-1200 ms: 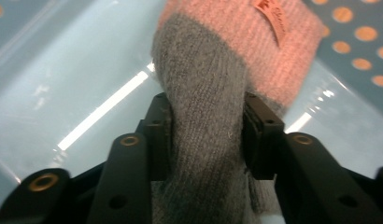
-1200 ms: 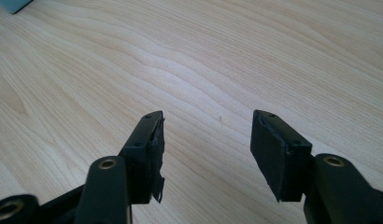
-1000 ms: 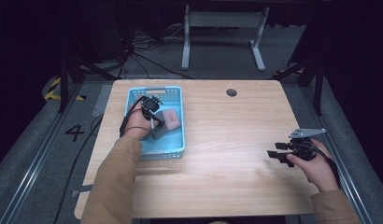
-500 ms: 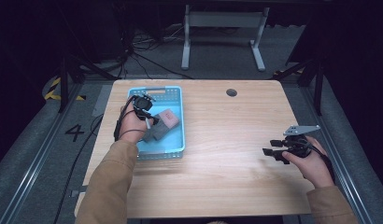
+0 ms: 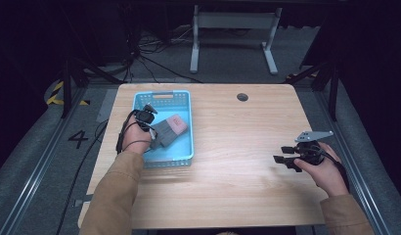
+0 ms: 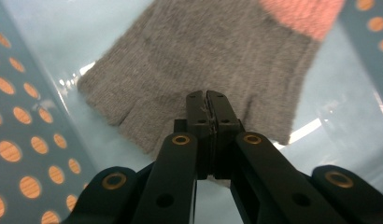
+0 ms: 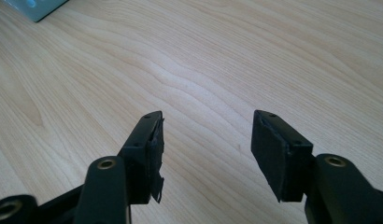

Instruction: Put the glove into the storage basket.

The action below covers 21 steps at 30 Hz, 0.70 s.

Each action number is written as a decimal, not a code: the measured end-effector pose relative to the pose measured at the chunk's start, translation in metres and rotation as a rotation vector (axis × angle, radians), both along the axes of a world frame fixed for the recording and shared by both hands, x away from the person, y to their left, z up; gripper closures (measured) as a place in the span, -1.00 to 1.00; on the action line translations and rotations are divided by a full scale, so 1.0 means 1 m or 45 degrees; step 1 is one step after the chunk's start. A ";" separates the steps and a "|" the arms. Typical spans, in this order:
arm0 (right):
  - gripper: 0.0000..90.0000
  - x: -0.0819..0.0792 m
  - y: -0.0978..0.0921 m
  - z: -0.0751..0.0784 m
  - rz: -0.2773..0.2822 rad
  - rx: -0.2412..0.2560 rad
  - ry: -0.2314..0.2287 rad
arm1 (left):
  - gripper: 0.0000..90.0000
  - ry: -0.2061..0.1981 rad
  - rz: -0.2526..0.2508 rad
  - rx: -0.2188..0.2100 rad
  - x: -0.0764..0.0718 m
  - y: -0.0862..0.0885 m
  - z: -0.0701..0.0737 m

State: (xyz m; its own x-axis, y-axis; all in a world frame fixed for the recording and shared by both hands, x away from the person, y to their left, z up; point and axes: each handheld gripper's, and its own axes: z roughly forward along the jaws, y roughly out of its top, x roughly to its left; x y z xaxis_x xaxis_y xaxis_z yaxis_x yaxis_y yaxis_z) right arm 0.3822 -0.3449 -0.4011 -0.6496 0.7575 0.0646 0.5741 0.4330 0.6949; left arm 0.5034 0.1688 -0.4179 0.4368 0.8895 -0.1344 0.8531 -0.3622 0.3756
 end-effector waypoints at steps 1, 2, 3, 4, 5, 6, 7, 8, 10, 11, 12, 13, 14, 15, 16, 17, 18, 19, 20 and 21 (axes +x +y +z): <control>0.00 0.000 0.000 0.000 0.000 0.000 0.000 | 0.99 0.000 0.000 0.000 0.000 0.000 0.000; 0.00 0.000 0.000 0.000 0.000 -0.001 0.002 | 0.99 0.006 0.006 -0.001 0.002 -0.001 -0.001; 0.00 0.000 0.000 0.000 0.000 -0.002 0.004 | 0.99 0.012 0.005 0.008 0.003 -0.002 -0.003; 0.00 0.000 0.000 0.000 0.000 -0.002 0.004 | 0.99 0.012 0.005 0.008 0.003 -0.002 -0.003; 0.00 -0.001 0.000 0.000 -0.001 -0.003 0.003 | 0.99 0.020 0.004 0.017 0.005 -0.003 -0.005; 0.00 -0.001 0.000 -0.001 -0.002 -0.001 0.001 | 1.00 0.019 0.009 0.017 0.007 -0.004 -0.006; 0.00 -0.002 -0.001 0.000 0.000 -0.003 -0.003 | 1.00 0.011 0.019 0.019 0.010 -0.004 -0.007; 0.00 -0.002 -0.001 0.000 0.000 -0.003 -0.003 | 1.00 0.011 0.019 0.019 0.010 -0.004 -0.007; -0.01 -0.003 -0.002 -0.001 -0.006 0.001 0.000 | 1.00 -0.007 0.025 0.027 0.013 -0.004 -0.007; -0.01 -0.004 -0.003 -0.001 -0.005 -0.001 -0.001 | 1.00 -0.012 0.029 0.034 0.015 -0.004 -0.007; -0.01 -0.004 -0.003 -0.001 -0.009 -0.001 0.002 | 0.99 -0.021 0.033 0.040 0.017 -0.004 -0.008; -0.01 -0.005 -0.004 -0.001 -0.013 0.000 0.001 | 0.98 -0.042 0.030 0.045 0.019 -0.005 -0.008; -0.01 -0.006 -0.005 -0.001 -0.015 0.000 0.004 | 0.94 -0.069 0.027 0.050 0.021 -0.005 -0.008; -0.01 -0.006 -0.006 -0.002 -0.018 0.000 0.002 | 0.92 -0.093 0.017 0.065 0.024 -0.006 -0.009; -0.01 -0.007 -0.007 -0.002 -0.021 -0.002 0.004 | 0.90 -0.103 0.012 0.077 0.026 -0.007 -0.008; -0.01 -0.007 -0.008 -0.002 -0.022 -0.001 0.003 | 0.90 -0.120 0.002 0.096 0.028 -0.009 -0.008; -0.02 -0.008 -0.009 -0.002 -0.028 0.003 0.007 | 0.90 -0.125 0.000 0.109 0.030 -0.010 -0.009; -0.02 -0.008 -0.010 -0.002 -0.028 0.003 0.008 | 0.91 -0.138 0.003 0.111 0.033 -0.011 -0.009; -0.02 -0.009 -0.012 -0.003 -0.034 0.003 0.008 | 0.91 -0.143 -0.002 0.118 0.035 -0.011 -0.009; -0.02 -0.009 -0.013 -0.003 -0.037 0.002 0.009 | 0.91 -0.151 -0.001 0.120 0.037 -0.012 -0.009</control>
